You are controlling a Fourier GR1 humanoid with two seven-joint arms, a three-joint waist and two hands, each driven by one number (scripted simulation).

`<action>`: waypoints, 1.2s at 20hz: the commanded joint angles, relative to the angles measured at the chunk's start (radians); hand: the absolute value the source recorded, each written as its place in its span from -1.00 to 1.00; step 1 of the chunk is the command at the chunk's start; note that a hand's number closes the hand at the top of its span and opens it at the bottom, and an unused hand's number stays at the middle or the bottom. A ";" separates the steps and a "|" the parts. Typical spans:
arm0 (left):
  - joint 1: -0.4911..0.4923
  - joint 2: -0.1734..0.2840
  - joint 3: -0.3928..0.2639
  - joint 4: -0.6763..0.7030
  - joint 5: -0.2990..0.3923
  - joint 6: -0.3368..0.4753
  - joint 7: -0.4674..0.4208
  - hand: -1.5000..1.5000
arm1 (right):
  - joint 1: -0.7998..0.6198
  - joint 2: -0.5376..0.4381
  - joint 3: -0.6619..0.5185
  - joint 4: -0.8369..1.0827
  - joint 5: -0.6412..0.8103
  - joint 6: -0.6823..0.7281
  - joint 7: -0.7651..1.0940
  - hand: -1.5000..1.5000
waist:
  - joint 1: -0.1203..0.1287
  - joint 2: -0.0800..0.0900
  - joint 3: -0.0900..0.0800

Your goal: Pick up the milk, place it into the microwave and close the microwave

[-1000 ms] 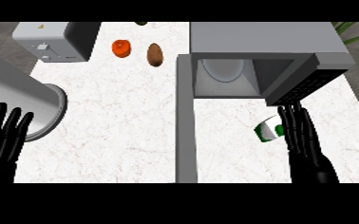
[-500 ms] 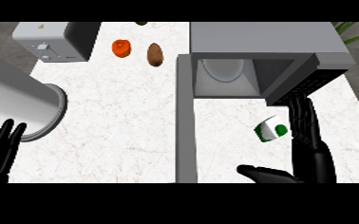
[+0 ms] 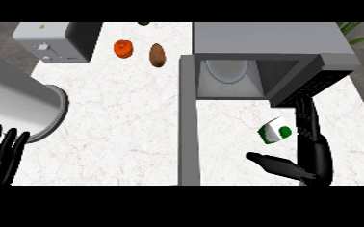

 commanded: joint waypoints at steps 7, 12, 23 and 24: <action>0.080 -0.021 -0.030 -0.042 0.000 -0.012 -0.037 -1.00 | -0.072 -0.096 -0.144 0.228 -0.064 0.075 -0.118 -1.00 | 0.001 0.000 0.000; 0.064 -0.021 0.039 -0.025 0.018 -0.048 -0.034 -1.00 | -0.134 -0.090 -0.132 0.444 -0.010 0.071 -0.213 -1.00 | 0.004 0.000 0.000; 0.062 -0.021 0.043 -0.016 0.023 -0.056 -0.032 -1.00 | -0.248 -0.165 -0.211 0.766 -0.021 0.119 -0.372 -1.00 | 0.003 0.001 0.000; 0.042 -0.022 -0.031 -0.069 0.003 0.018 0.037 -1.00 | -0.254 -0.192 -0.226 0.783 -0.020 0.125 -0.391 -1.00 | 0.002 0.001 0.001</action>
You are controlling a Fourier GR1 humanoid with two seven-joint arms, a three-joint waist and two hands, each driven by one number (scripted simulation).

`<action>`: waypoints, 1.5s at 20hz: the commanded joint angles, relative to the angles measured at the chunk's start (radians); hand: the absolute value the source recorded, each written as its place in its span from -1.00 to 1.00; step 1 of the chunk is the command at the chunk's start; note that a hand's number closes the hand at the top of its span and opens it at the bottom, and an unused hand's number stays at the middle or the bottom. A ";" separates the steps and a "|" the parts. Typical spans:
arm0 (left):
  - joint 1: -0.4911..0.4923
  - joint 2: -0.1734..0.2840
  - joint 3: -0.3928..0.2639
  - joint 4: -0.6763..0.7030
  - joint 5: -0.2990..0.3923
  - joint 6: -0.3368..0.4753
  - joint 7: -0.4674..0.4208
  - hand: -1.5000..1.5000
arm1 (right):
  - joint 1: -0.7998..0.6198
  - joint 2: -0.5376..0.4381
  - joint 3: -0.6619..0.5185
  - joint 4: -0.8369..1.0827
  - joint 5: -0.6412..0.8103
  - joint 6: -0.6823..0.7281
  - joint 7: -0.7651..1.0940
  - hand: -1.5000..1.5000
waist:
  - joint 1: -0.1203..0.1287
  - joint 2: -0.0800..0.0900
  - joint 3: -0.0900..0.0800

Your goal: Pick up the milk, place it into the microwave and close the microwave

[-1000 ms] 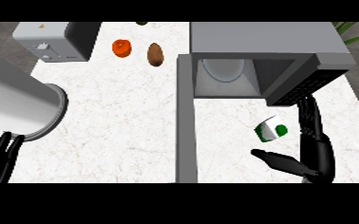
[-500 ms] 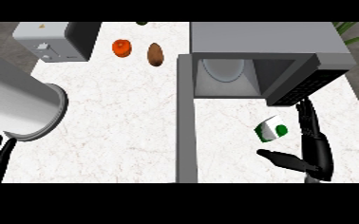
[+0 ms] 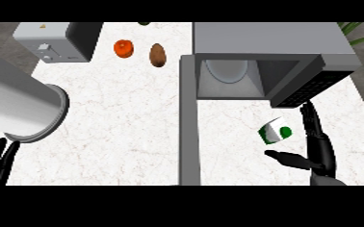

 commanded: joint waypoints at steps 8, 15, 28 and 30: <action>-0.048 -0.002 0.023 0.046 -0.003 -0.009 -0.013 -1.00 | -0.203 -0.061 -0.053 0.438 0.008 0.072 -0.166 -1.00 | 0.005 0.002 0.001; -0.014 -0.002 0.006 0.066 -0.035 -0.006 -0.065 -1.00 | -0.210 -0.020 -0.027 0.516 0.016 0.117 -0.226 -1.00 | 0.004 0.001 0.000; 0.005 -0.002 0.011 0.030 0.007 -0.035 -0.008 -1.00 | -0.284 -0.051 -0.113 0.640 -0.051 0.246 -0.347 1.00 | 0.010 0.003 0.002; -0.023 0.017 0.037 0.055 0.019 -0.042 -0.033 -1.00 | -0.320 -0.045 -0.111 0.646 -0.055 0.281 -0.320 1.00 | 0.016 0.006 0.003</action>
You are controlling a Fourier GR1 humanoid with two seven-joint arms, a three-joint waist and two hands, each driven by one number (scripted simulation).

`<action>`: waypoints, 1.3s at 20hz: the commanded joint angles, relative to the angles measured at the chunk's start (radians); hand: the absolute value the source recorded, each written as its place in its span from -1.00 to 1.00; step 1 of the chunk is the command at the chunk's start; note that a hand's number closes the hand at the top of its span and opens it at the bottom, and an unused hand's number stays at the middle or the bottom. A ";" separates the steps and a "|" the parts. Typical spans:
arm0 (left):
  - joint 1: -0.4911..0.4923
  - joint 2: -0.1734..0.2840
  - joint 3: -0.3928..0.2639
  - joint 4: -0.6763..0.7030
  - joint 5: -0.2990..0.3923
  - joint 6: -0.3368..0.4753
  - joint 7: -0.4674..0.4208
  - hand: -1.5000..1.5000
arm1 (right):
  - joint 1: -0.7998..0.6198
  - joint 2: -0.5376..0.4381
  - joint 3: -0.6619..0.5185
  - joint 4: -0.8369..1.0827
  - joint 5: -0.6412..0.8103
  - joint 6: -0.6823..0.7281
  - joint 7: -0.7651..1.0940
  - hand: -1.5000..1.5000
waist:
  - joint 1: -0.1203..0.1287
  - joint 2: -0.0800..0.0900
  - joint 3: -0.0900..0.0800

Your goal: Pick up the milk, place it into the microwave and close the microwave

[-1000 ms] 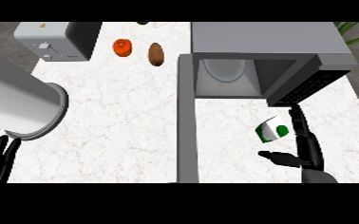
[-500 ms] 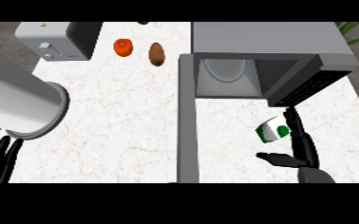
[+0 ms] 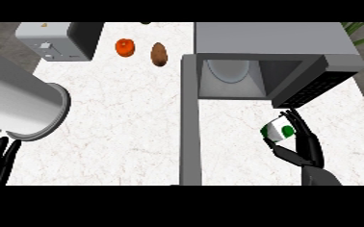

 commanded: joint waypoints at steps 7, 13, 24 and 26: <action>-0.005 -0.001 0.022 -0.026 0.018 0.009 0.014 -1.00 | -0.012 0.031 -0.022 -0.058 -0.078 0.201 -0.055 1.00 | -0.005 -0.006 -0.002; 0.034 -0.014 0.007 0.003 0.003 -0.028 -0.022 -1.00 | 0.012 0.089 0.034 -0.133 -0.075 0.235 -0.026 1.00 | -0.010 -0.009 -0.003; 0.045 0.037 0.096 -0.011 0.096 -0.043 0.016 -1.00 | 0.184 0.180 0.192 -0.617 -0.093 0.177 0.265 1.00 | -0.032 -0.017 -0.006; 0.039 0.035 0.108 -0.030 0.105 -0.041 0.026 -1.00 | 0.243 0.227 0.220 -0.752 -0.104 0.126 0.320 1.00 | -0.026 -0.014 -0.005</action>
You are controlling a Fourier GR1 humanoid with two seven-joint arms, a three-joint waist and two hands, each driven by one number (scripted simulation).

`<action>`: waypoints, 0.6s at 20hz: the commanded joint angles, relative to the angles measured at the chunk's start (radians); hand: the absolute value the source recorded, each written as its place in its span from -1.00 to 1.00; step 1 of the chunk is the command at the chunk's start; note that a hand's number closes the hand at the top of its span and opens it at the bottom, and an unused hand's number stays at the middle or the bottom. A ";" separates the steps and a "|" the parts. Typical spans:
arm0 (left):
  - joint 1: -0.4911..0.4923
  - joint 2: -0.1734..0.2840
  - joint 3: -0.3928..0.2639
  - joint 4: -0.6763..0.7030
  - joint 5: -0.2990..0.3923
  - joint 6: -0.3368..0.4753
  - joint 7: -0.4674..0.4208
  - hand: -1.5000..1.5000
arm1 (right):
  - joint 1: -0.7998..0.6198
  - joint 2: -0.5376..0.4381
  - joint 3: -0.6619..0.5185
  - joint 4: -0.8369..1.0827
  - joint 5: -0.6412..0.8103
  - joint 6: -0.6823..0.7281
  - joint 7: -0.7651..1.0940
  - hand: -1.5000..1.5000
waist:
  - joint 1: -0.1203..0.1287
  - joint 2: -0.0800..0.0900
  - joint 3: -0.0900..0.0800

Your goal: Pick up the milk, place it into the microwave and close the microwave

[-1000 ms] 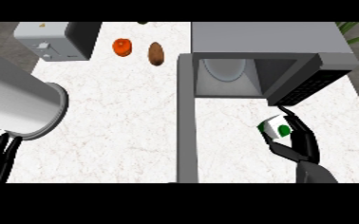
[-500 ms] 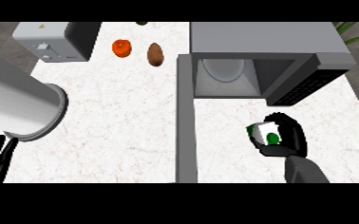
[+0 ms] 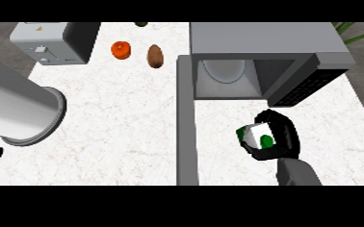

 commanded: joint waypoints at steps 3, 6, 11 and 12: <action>0.057 -0.017 0.022 0.018 0.000 -0.063 -0.053 -1.00 | 0.188 0.049 0.124 -0.418 0.010 -0.052 0.218 1.00 | -0.003 -0.002 -0.001; 0.045 -0.021 0.014 0.031 -0.012 -0.069 -0.054 -1.00 | 0.343 0.063 0.217 -0.638 -0.016 -0.111 0.282 1.00 | -0.007 -0.002 -0.001; 0.015 -0.002 0.073 0.071 0.039 -0.085 -0.062 -1.00 | 0.440 0.064 0.380 -0.891 -0.085 -0.267 0.462 1.00 | 0.002 0.002 0.000; 0.086 -0.029 0.040 0.038 0.024 -0.109 -0.082 -1.00 | 0.393 0.064 0.453 -0.794 -0.095 -0.376 0.404 1.00 | 0.014 0.004 0.001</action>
